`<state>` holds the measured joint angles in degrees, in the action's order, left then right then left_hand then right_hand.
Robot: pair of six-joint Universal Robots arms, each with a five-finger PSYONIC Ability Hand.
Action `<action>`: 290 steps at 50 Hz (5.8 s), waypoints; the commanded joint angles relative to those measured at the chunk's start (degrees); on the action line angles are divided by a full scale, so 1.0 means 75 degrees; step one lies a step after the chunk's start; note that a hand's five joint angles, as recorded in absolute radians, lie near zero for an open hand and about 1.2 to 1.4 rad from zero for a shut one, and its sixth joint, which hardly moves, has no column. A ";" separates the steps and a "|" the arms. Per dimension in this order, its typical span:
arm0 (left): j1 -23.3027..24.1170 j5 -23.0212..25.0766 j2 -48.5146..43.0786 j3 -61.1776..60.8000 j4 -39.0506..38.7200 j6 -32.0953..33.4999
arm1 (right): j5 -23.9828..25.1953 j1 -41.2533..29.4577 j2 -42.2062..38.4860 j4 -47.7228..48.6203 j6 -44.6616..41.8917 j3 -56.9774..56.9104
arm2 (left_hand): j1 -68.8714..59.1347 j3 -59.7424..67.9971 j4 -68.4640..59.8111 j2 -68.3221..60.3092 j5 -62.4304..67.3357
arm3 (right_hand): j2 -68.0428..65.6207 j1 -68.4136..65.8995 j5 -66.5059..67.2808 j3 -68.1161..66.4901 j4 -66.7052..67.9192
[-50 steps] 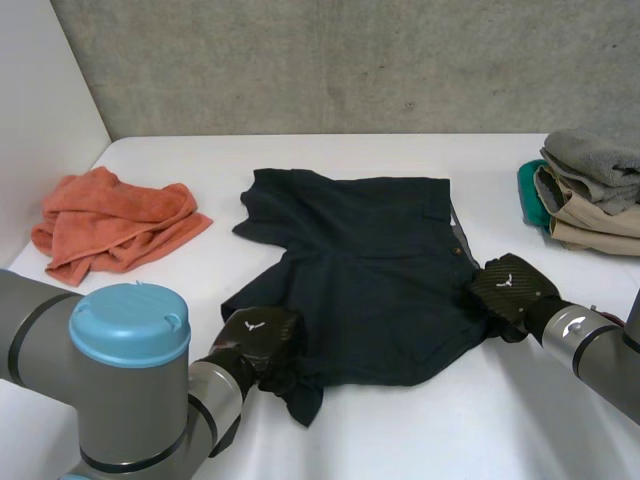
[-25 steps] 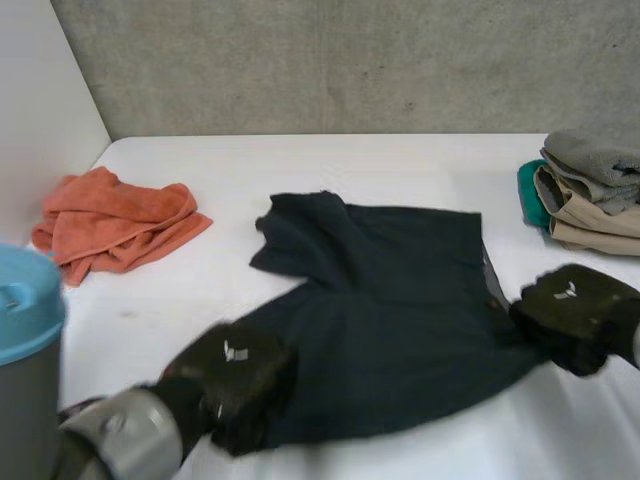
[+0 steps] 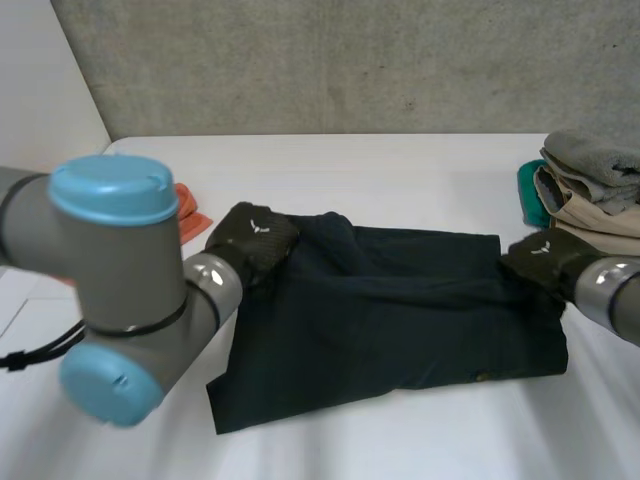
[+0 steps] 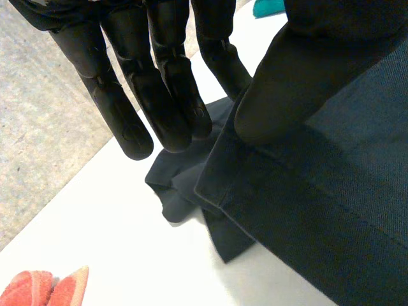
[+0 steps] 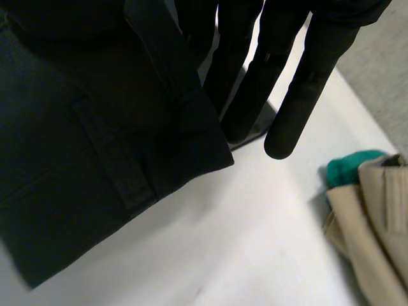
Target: Fold the laundry.
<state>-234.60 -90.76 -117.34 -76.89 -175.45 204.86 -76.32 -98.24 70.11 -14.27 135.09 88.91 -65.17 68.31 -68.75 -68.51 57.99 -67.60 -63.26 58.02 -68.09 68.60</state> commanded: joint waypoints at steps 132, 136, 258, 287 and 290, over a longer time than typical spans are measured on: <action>-0.0396 0.1227 -0.0221 0.0021 -0.2119 -0.2565 | -0.0442 -0.0272 -0.1168 0.2042 0.3480 -0.0242 | 0.7327 -0.7747 0.7805 0.7773 -0.7703 | 0.5448 0.4869 -0.5505 0.5513 -0.5582; -0.0431 0.1227 -0.0221 -0.0025 -0.2119 -0.2577 | -0.0453 -0.0307 -0.1764 0.2534 0.3375 -0.0359 | 0.7327 -0.7747 0.7805 0.7773 -0.7703 | 0.5181 0.4602 -0.5238 0.5246 -0.5315; -0.0138 0.5270 -0.0034 0.3350 0.1268 -0.2494 | -0.1672 -0.3460 -0.1191 0.6307 0.2906 0.2337 | 0.7215 -0.7634 0.7692 0.7661 -0.7591 | 0.7679 0.7101 -0.7736 0.7745 -0.7813; -0.0162 0.5141 0.0072 0.3056 0.1233 -0.2518 | -0.1801 -0.3390 -0.3161 0.6391 0.2671 -0.1213 | 0.7193 -0.7612 0.7670 0.7638 -0.7568 | -0.1654 -0.2233 0.1597 -0.1589 0.1520; -0.0173 0.5059 0.0095 0.3091 0.1221 -0.2518 | -0.1696 -0.3355 -0.3172 0.6344 0.2683 -0.1705 | 0.7193 -0.7612 0.7670 0.7638 -0.7568 | -0.1654 -0.2233 0.1597 -0.1589 0.1520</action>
<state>-235.77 -51.99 -116.84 -54.08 -166.22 185.98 -90.09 -123.80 46.20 34.19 155.18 81.71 -11.08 12.16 -11.64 -11.83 2.76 -66.28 -58.42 50.44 -65.73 67.80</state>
